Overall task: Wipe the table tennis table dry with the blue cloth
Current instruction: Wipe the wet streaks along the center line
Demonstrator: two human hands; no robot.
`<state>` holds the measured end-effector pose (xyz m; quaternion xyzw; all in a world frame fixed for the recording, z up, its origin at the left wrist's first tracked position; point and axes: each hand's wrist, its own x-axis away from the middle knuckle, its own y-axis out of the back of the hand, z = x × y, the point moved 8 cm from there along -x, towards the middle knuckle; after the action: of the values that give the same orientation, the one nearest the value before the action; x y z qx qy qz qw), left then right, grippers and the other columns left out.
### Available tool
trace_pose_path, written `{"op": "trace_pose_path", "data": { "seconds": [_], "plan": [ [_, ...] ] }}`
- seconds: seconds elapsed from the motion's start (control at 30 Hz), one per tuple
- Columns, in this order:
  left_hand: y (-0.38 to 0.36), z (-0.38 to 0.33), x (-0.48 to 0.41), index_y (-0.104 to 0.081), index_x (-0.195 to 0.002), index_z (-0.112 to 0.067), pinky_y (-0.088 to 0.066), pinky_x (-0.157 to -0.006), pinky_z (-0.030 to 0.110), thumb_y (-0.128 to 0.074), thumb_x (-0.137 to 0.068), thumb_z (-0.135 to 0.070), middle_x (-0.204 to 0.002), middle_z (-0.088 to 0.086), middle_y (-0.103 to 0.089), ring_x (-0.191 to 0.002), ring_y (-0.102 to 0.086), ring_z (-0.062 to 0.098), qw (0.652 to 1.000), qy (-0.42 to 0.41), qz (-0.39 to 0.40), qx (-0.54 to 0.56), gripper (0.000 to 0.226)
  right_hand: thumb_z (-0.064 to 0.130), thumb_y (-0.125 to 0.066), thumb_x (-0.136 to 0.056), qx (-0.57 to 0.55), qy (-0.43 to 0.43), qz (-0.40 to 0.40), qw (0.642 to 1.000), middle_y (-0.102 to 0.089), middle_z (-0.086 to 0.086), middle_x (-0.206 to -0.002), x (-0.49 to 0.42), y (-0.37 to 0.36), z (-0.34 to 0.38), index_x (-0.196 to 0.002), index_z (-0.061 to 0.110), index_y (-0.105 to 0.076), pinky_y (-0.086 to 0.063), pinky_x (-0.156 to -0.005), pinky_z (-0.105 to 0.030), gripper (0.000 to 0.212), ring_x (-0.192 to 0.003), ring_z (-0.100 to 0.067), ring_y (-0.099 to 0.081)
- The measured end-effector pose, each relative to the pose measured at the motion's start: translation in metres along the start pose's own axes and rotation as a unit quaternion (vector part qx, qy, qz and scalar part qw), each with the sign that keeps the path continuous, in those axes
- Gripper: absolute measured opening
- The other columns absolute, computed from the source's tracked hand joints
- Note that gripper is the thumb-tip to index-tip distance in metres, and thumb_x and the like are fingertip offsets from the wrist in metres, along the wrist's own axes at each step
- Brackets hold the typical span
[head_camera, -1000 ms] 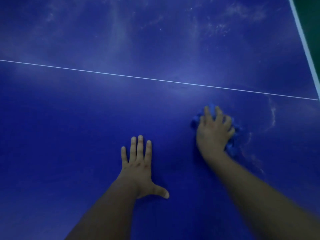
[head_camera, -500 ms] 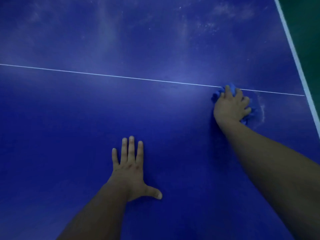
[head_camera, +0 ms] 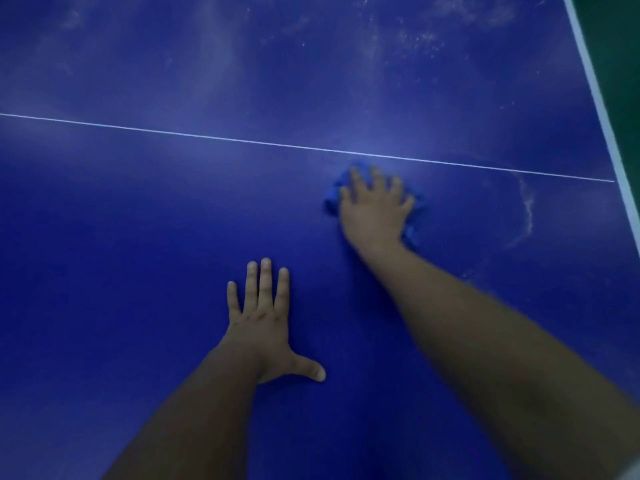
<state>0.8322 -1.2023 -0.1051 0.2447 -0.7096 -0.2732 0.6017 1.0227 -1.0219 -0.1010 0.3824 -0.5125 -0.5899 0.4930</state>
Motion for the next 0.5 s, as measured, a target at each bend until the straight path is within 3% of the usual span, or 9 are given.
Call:
{"op": "trace_pose_path", "data": {
  "seconds": [0.1, 0.2, 0.3, 0.37, 0.5],
  "plan": [
    [-0.001, 0.001, -0.002, 0.051, -0.135, -0.018, 0.024, -0.111, 0.064, -0.05, -0.038, -0.104, -0.135, 0.009, 0.064, -0.124, 0.06, 0.03, 1.0, -0.005, 0.003, -0.003, 0.165, 0.058, -0.031, -0.101, -0.024, -0.139, 0.001, 0.99, -0.023, 0.005, -0.164, -0.025, 0.025, -0.103, -0.153, 0.043, -0.032, -0.01, -0.118, -0.062, 0.054, -0.149, -0.034, -0.017],
    [-0.002, 0.002, -0.002, 0.053, -0.133, -0.018, 0.022, -0.111, 0.066, -0.05, -0.038, -0.105, -0.135, 0.009, 0.064, -0.124, 0.06, 0.03, 1.0, -0.008, 0.002, -0.003, 0.164, 0.06, -0.03, -0.101, -0.025, -0.142, 0.034, 0.989, -0.018, 0.008, -0.166, -0.013, 0.027, -0.118, -0.154, 0.043, -0.03, -0.006, -0.118, -0.063, 0.055, -0.151, -0.033, -0.012],
    [-0.002, 0.002, -0.002, 0.054, -0.131, -0.019, 0.023, -0.111, 0.065, -0.049, -0.036, -0.106, -0.134, 0.008, 0.065, -0.124, 0.06, 0.029, 1.0, -0.008, -0.007, -0.003, 0.165, 0.057, -0.037, -0.1, 0.015, 0.028, 0.034, 0.999, -0.027, 0.009, -0.163, 0.04, 0.008, -0.04, -0.149, 0.046, -0.039, -0.013, -0.115, -0.063, 0.051, -0.148, -0.033, -0.021],
    [-0.001, 0.003, -0.001, 0.055, -0.13, -0.019, 0.024, -0.111, 0.064, -0.049, -0.036, -0.105, -0.133, 0.008, 0.065, -0.124, 0.06, 0.029, 1.0, -0.007, -0.018, -0.002, 0.165, 0.056, -0.039, -0.098, 0.012, 0.155, 0.035, 0.987, -0.035, 0.007, -0.16, 0.103, -0.005, 0.007, -0.145, 0.045, -0.045, -0.017, -0.113, -0.063, 0.049, -0.145, -0.034, -0.028],
    [0.001, 0.003, 0.005, 0.051, -0.134, -0.022, 0.022, -0.114, 0.06, -0.051, -0.039, -0.103, -0.139, 0.007, 0.061, -0.129, 0.056, 0.026, 0.997, -0.035, -0.063, 0.016, 0.161, 0.053, -0.037, -0.101, 0.017, 0.306, 0.07, 0.949, -0.034, 0.009, -0.16, 0.229, -0.012, -0.006, -0.145, 0.043, -0.045, -0.018, -0.114, -0.062, 0.046, -0.144, -0.031, -0.031]
  ]
}}
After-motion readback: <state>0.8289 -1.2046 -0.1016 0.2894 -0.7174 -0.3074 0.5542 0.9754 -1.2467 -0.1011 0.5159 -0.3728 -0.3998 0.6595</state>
